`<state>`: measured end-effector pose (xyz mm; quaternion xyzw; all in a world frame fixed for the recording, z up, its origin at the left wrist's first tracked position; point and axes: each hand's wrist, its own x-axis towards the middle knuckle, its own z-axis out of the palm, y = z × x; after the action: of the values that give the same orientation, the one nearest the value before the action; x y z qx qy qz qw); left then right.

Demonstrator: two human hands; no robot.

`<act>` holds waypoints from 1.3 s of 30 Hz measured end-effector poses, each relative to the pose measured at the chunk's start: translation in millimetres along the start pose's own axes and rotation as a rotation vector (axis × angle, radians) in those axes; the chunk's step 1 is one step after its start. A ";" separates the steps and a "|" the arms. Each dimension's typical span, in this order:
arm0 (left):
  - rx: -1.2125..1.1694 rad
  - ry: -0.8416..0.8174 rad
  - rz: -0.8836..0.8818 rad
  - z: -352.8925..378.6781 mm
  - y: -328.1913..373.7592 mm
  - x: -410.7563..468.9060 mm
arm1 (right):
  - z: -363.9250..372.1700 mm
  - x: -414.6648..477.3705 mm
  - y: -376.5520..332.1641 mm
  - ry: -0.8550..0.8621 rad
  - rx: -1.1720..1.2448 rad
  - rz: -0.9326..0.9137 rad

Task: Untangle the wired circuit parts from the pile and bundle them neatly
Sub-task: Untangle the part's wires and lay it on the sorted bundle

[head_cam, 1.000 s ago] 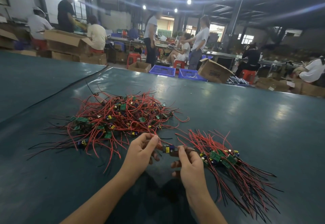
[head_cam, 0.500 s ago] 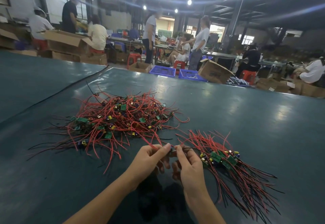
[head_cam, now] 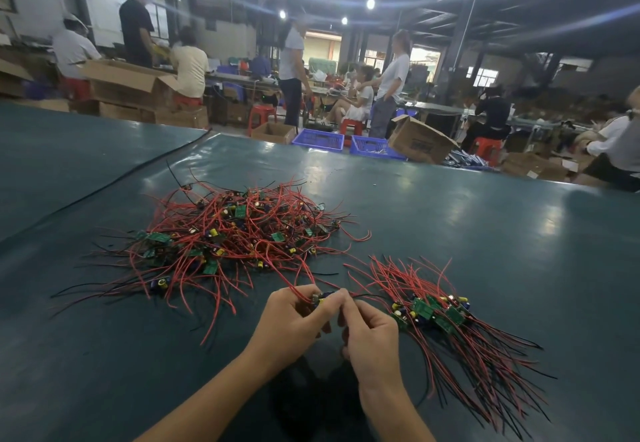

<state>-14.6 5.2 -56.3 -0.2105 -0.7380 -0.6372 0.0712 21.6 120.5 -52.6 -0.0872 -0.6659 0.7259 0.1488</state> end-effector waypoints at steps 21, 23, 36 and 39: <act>-0.200 0.001 -0.056 -6.2 7.9 2.6 | -15.3 11.7 -12.3 0.205 0.202 0.101; -0.181 -0.025 -0.058 -4.1 8.4 0.8 | -1.2 1.9 -9.1 0.083 0.082 0.076; -0.108 -0.066 -0.066 -8.5 8.9 3.1 | -29.4 24.2 -12.6 0.324 0.332 0.113; -0.105 0.050 -0.064 -12.7 10.0 5.8 | -26.2 22.0 -12.7 0.275 0.337 0.049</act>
<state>-17.9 -4.9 -42.8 -0.1742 -0.7080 -0.6819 0.0580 10.7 153.4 -40.9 -0.1755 -0.5061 0.8116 0.2331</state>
